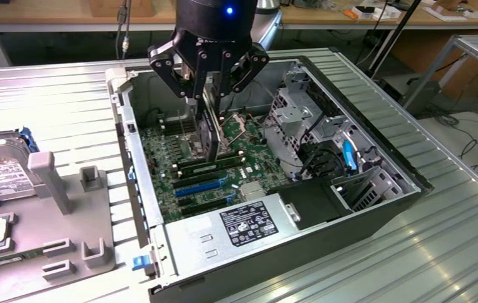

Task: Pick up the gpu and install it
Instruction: 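Pick up the gpu and move the gpu toward the slot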

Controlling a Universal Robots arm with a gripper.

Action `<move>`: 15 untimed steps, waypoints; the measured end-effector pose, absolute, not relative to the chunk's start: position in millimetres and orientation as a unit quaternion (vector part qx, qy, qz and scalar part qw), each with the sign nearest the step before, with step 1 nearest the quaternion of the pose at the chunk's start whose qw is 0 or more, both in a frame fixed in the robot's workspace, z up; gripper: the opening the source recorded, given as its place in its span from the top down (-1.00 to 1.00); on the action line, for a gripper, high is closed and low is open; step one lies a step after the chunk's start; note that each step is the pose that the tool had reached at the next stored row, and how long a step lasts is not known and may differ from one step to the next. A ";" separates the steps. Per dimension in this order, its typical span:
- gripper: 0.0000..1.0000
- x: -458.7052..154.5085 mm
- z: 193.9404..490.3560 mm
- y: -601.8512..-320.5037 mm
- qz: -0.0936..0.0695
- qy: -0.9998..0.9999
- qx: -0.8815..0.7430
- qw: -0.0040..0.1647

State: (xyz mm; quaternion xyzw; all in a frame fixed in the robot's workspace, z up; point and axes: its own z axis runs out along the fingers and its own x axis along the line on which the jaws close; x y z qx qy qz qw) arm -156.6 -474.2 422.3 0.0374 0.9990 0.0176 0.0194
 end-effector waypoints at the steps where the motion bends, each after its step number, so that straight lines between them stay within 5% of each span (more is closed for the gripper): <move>1: 0.47 -154.7 422.3 -474.2 0.018 0.999 0.037 0.019; 15: 0.47 -136.5 422.3 -474.2 0.018 0.999 0.037 0.019</move>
